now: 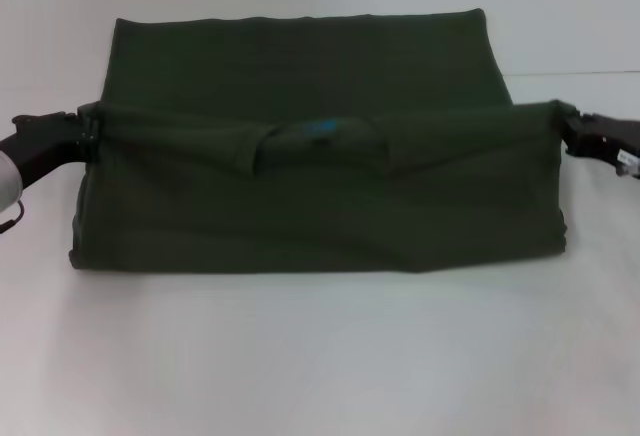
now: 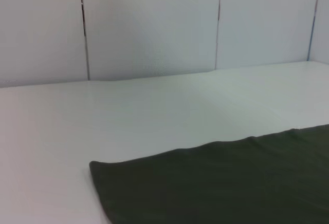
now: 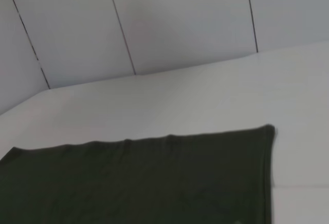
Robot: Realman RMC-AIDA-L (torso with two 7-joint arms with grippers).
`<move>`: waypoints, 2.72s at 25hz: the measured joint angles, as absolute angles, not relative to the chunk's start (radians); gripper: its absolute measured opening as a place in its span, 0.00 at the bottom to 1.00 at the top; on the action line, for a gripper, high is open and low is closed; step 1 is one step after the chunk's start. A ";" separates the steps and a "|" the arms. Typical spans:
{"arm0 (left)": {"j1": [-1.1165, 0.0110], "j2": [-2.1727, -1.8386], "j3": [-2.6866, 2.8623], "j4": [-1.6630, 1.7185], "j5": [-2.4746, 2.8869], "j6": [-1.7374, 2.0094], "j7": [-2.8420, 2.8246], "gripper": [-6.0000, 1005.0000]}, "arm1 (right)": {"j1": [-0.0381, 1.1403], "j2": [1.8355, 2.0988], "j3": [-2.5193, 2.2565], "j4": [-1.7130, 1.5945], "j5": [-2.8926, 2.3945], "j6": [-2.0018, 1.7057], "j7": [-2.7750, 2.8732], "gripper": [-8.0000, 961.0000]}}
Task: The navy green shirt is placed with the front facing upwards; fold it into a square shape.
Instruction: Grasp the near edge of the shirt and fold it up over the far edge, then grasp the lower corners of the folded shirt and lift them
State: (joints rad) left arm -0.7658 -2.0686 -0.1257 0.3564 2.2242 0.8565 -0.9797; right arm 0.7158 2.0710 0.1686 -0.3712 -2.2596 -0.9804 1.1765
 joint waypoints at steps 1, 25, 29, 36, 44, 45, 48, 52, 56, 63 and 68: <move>-0.770 -2.069 -0.126 0.353 2.222 0.844 -0.979 0.04 | 0.724 2.070 0.166 -0.371 -2.259 -0.972 1.177 0.04; -0.828 -2.074 -0.063 0.258 2.116 0.642 -0.876 0.04 | 0.814 2.074 -0.153 -0.342 -2.094 -0.673 1.204 0.04; -0.830 -2.081 -0.060 0.258 2.115 0.629 -0.876 0.04 | 0.814 2.074 -0.155 -0.339 -2.094 -0.673 1.203 0.04; -0.824 -2.084 -0.067 0.264 2.092 0.629 -0.876 0.04 | 0.823 2.074 -0.165 -0.337 -2.094 -0.674 1.202 0.04; -0.818 -2.084 -0.064 0.262 2.034 0.629 -0.829 0.04 | 0.840 2.074 -0.175 -0.340 -2.094 -0.671 1.201 0.04; -0.819 -2.084 -0.064 0.261 2.033 0.629 -0.828 0.04 | 0.841 2.074 -0.176 -0.341 -2.094 -0.670 1.201 0.04; -0.825 -2.084 -0.063 0.259 2.033 0.629 -0.827 0.04 | 0.846 2.075 -0.178 -0.342 -2.094 -0.666 1.201 0.04; -0.830 -2.085 -0.065 0.258 2.030 0.609 -0.826 0.05 | 0.851 2.075 -0.180 -0.337 -2.094 -0.640 1.205 0.04; -0.840 -2.102 -0.062 0.258 2.011 0.555 -0.826 0.06 | 0.850 2.081 -0.194 -0.333 -2.094 -0.620 1.214 0.05; -0.844 -2.122 -0.060 0.263 2.011 0.549 -0.777 0.13 | 0.851 2.085 -0.195 -0.333 -2.094 -0.589 1.215 0.15; -0.844 -2.123 -0.060 0.261 2.004 0.559 -0.757 0.30 | 0.848 2.086 -0.195 -0.333 -2.094 -0.585 1.209 0.24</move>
